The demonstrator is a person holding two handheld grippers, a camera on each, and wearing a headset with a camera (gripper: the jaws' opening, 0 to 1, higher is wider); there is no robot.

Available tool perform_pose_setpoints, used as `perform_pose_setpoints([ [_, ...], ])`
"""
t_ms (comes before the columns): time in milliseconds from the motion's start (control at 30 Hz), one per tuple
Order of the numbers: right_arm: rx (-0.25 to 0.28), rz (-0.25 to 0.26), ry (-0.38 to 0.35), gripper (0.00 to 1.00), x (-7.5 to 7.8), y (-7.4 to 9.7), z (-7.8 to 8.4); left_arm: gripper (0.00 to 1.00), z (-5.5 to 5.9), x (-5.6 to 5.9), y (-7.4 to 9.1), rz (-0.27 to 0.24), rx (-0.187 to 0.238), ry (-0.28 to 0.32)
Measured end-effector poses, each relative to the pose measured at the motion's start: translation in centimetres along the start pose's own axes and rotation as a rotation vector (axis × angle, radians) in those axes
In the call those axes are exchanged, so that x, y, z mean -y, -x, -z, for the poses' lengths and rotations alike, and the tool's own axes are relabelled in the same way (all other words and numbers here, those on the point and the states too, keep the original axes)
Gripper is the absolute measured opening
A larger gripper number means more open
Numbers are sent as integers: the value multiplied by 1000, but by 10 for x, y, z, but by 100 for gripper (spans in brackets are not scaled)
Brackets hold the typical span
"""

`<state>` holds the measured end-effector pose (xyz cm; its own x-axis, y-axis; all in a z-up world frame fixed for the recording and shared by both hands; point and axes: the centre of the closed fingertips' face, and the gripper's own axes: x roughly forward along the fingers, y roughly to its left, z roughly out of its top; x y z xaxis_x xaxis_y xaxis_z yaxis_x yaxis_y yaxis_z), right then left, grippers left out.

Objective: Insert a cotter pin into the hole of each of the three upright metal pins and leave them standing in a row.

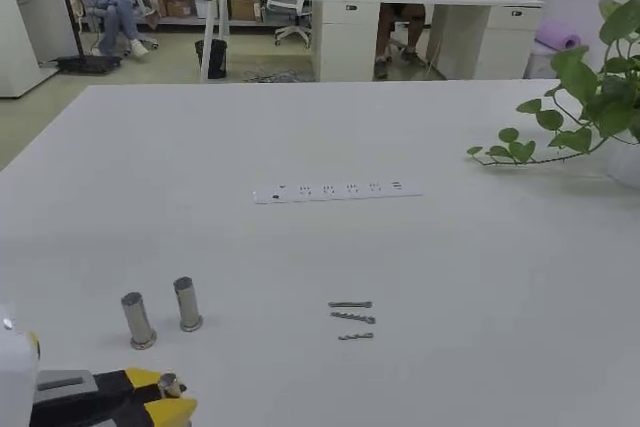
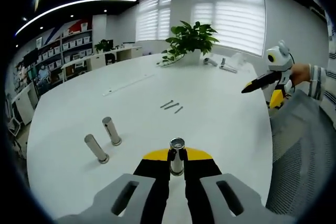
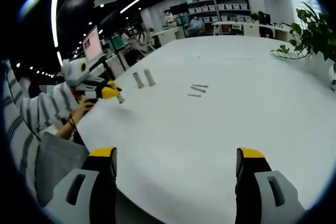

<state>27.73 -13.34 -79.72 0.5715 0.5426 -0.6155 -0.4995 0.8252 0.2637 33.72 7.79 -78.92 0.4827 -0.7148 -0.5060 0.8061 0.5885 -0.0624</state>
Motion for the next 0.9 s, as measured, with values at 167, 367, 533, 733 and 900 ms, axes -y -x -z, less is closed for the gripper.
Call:
perform_pose_setpoints([
  [167, -6, 3, 6, 95, 1, -1, 0, 7, 8, 15, -6, 53, -27, -20],
  [367, -11, 0, 8, 95, 0, -1, 1, 7, 12, 25, -11, 88, -26, -13],
  [533, -9, -8, 9, 95, -2, -3, 2, 7, 18, 34, -15, 123, -43, -32],
  [733, -17, -16, 12, 95, -6, -6, 3, 7, 27, 39, -21, 150, -61, -35],
  [900, -22, -19, 16, 95, -7, -8, 2, 7, 32, 39, -24, 147, -65, -39],
])
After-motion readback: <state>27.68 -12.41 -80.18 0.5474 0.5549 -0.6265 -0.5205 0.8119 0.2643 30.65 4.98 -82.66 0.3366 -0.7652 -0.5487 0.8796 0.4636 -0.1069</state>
